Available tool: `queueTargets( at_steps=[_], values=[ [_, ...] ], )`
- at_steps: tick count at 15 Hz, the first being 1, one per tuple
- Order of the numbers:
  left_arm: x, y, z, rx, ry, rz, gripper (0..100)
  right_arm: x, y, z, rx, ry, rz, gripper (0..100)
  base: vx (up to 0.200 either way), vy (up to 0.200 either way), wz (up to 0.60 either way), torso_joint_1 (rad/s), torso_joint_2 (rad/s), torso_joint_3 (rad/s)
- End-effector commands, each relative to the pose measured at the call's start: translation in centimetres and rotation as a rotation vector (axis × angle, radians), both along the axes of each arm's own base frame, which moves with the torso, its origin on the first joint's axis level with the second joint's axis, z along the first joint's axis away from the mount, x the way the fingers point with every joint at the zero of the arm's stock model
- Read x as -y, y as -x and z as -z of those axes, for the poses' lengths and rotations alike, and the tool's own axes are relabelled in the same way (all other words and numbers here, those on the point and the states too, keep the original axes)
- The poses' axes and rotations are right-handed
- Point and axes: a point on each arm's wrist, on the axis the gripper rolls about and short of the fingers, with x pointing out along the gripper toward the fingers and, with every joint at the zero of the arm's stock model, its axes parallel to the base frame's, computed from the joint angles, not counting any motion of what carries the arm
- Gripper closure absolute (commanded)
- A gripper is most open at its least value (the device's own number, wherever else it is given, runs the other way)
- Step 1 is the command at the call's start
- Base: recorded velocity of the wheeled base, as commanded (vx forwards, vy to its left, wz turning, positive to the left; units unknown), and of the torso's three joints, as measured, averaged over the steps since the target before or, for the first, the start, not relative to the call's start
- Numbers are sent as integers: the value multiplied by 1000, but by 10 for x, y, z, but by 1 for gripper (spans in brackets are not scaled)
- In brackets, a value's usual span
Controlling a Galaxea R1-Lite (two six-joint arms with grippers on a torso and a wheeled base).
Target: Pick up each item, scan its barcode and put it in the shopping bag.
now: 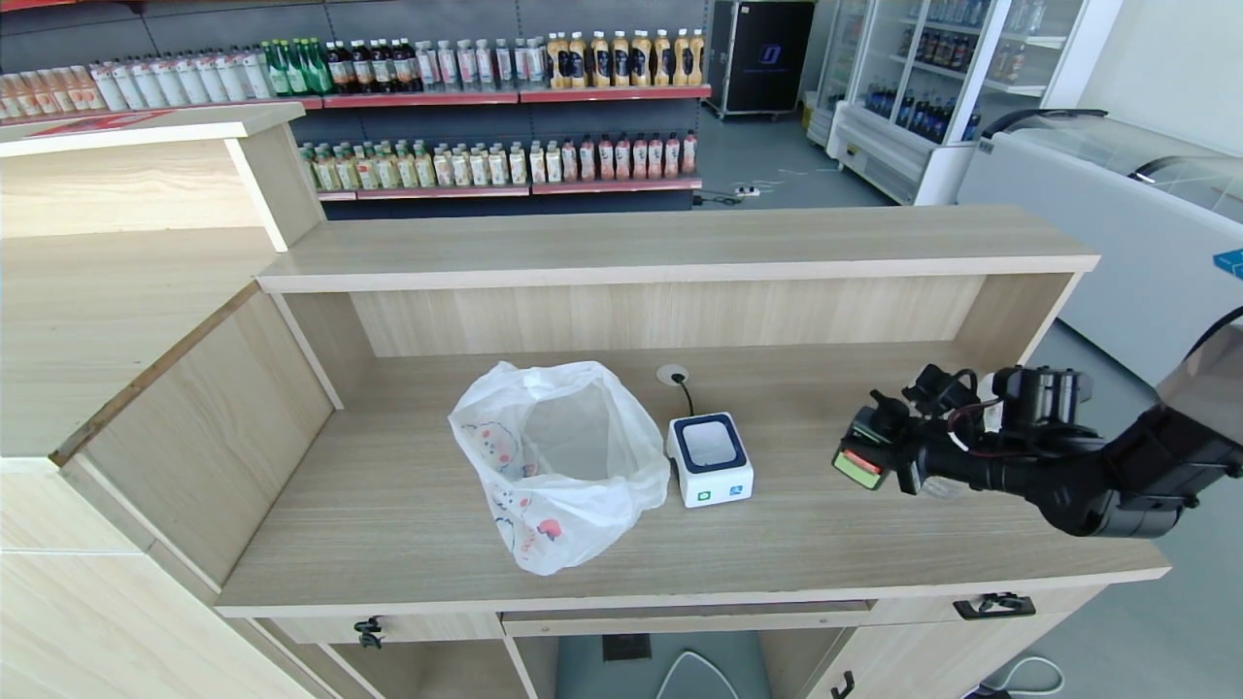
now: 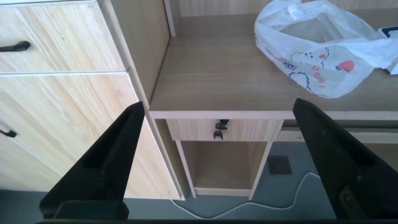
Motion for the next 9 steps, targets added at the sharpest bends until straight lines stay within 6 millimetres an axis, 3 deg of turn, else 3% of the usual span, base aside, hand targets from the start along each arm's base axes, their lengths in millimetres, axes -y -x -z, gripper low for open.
queueTargets(
  at_steps=[1, 2, 3, 5, 6, 9],
  values=[
    [0, 0, 0, 0, 0, -1, 0, -8, 31, -93, 298, 90, -38, 100, 0, 0, 0, 0, 0, 0],
    [0, 0, 0, 0, 0, -1, 0, -14, 38, -105, 345, 107, -56, 100, 0, 0, 0, 0, 0, 0],
    [0, 0, 0, 0, 0, -1, 0, -37, 67, -139, 542, 217, -119, 100, 0, 0, 0, 0, 0, 0],
    [0, 0, 0, 0, 0, -1, 0, -44, 95, -152, 749, 419, -129, 100, 0, 0, 0, 0, 0, 0],
    [0, 0, 0, 0, 0, -1, 0, -43, 121, -158, 870, 551, -155, 100, 0, 0, 0, 0, 0, 0],
    [0, 0, 0, 0, 0, -1, 0, -61, 159, -175, 1124, 660, -316, 100, 0, 0, 0, 0, 0, 0]
  ],
)
